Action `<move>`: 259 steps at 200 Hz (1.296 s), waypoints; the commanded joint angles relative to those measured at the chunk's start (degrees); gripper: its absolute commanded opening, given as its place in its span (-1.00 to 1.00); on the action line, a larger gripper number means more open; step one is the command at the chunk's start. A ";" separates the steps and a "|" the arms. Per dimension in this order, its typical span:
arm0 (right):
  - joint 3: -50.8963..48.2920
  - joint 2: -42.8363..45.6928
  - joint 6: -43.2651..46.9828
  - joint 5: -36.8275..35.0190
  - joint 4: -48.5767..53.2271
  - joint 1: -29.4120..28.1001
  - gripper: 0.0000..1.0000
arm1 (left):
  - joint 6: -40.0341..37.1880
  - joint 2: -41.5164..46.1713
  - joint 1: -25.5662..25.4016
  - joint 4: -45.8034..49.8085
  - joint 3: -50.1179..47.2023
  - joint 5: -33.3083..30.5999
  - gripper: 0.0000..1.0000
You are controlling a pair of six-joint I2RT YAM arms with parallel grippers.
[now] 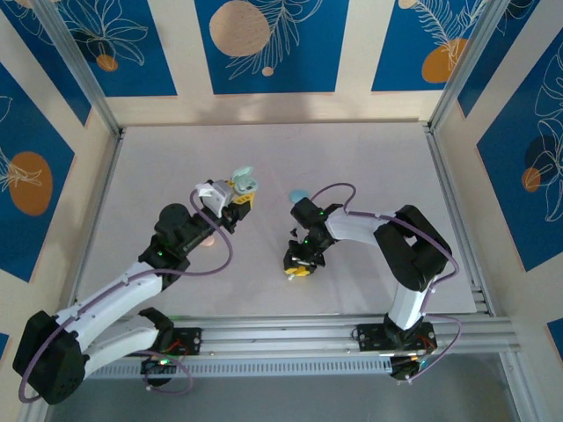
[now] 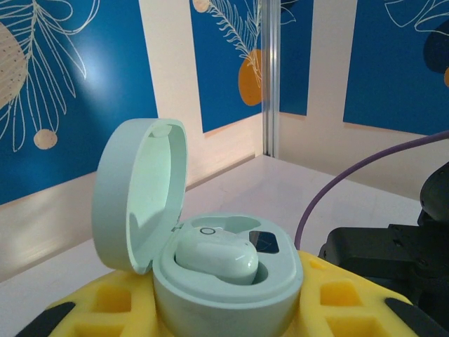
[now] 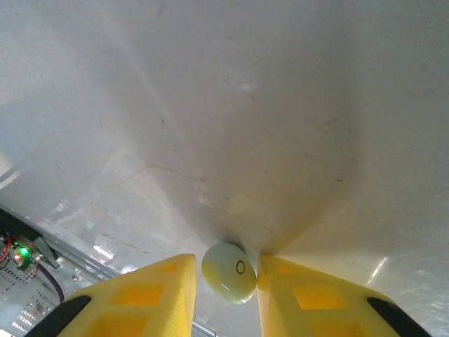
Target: Insert the wireless bluetooth earbuds into the charging case
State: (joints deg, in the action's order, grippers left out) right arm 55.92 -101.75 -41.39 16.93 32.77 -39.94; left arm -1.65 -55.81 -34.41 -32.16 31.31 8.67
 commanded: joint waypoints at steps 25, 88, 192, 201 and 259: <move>1.45 -2.57 0.25 1.65 0.01 -1.62 -0.40 | 0.41 -0.53 -0.22 -3.19 0.30 -0.23 -0.41; 2.33 -3.53 -0.10 1.06 -0.52 -1.71 -0.48 | 0.77 -0.57 -0.22 -3.28 0.29 -0.24 -0.41; 7.21 -3.32 0.08 -3.54 3.73 -3.43 -0.54 | 0.95 -0.71 -0.22 -3.09 0.55 -0.23 -0.41; 7.77 -3.19 0.16 -4.33 4.57 -3.56 -0.55 | 0.95 -0.70 -0.14 -3.16 0.57 -0.23 -0.41; 8.59 -0.15 0.17 -9.89 7.51 -2.71 -0.54 | 0.69 -0.79 -0.21 -2.62 0.83 -0.08 -0.41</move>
State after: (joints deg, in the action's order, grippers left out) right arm 63.66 -104.38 -41.39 10.22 37.34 -43.11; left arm -1.45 -56.45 -34.41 -32.53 31.31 8.67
